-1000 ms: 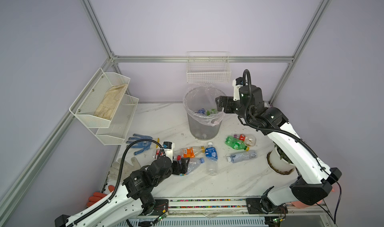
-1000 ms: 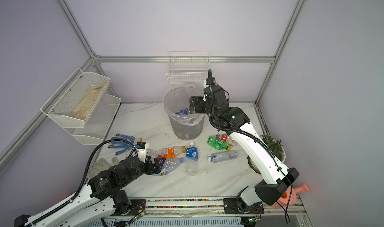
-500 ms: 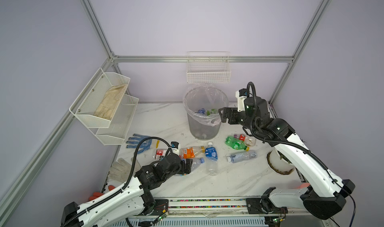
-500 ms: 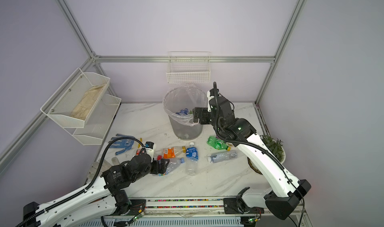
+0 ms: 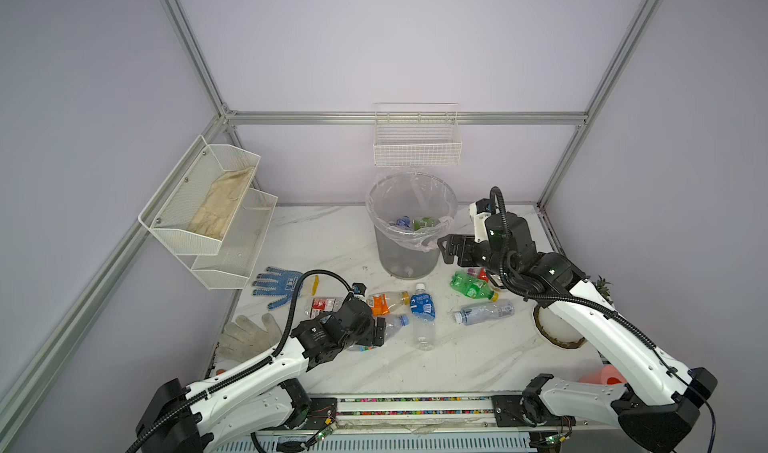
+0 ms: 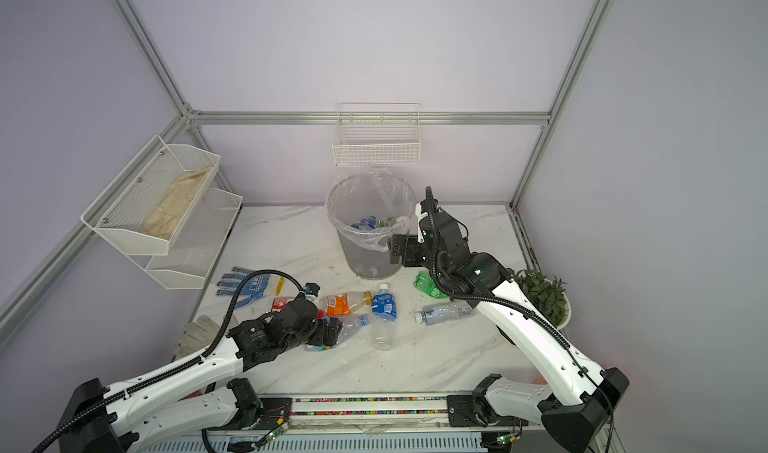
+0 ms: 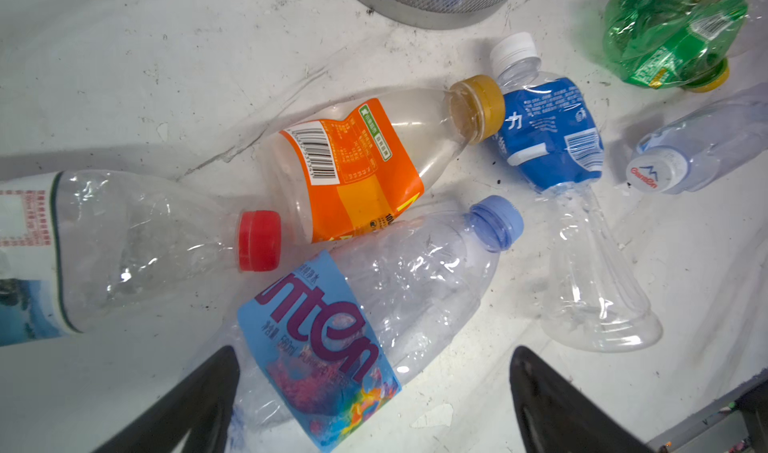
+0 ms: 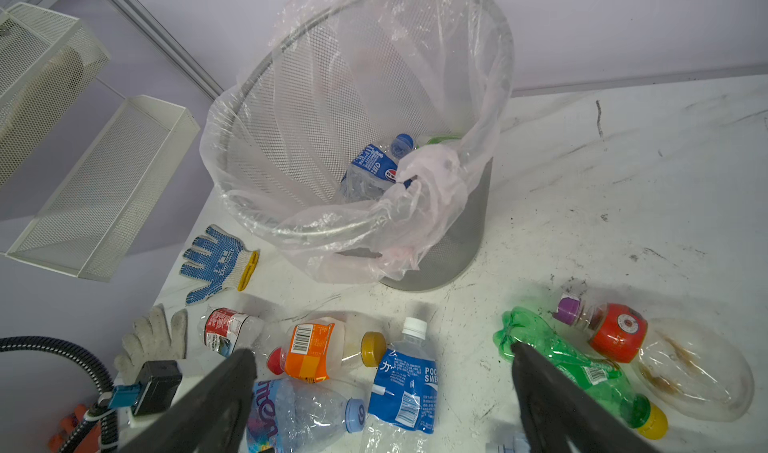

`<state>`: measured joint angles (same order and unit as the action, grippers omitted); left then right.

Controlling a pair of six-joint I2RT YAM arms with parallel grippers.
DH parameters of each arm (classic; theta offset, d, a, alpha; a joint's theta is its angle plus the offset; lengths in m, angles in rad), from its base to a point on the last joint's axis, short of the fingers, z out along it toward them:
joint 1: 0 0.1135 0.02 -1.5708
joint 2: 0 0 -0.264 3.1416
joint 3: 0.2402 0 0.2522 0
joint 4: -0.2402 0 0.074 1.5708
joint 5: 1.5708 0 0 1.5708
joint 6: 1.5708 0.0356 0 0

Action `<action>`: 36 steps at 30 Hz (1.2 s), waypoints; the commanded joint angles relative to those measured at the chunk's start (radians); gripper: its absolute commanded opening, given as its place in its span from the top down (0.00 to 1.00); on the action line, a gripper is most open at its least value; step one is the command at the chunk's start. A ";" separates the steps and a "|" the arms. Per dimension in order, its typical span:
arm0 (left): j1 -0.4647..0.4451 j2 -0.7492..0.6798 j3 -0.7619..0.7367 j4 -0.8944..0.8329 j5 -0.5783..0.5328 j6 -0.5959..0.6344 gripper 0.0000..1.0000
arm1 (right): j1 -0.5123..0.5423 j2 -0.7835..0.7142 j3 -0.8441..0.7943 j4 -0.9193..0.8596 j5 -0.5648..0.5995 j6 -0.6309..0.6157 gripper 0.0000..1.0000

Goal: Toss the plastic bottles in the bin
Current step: 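Lower left gripper onto pink-labelled clear bottle while right gripper withdraws beside bin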

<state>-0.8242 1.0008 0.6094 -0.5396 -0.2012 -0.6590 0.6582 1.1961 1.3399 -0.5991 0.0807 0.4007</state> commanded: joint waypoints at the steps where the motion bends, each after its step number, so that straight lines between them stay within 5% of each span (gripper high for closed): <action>1: 0.014 0.040 0.065 0.024 0.029 0.048 0.00 | 0.001 -0.038 -0.024 0.034 -0.016 0.028 0.03; 20: 0.014 0.250 0.126 0.030 0.144 0.079 0.00 | 0.001 -0.101 -0.138 0.051 -0.030 0.041 0.03; 36: -0.073 0.352 0.120 0.055 0.182 0.046 0.03 | 0.001 -0.121 -0.154 0.052 -0.024 0.052 0.03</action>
<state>-0.8879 1.3418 0.6533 -0.5095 -0.0422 -0.6086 0.6582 1.1000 1.1904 -0.5571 0.0540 0.4408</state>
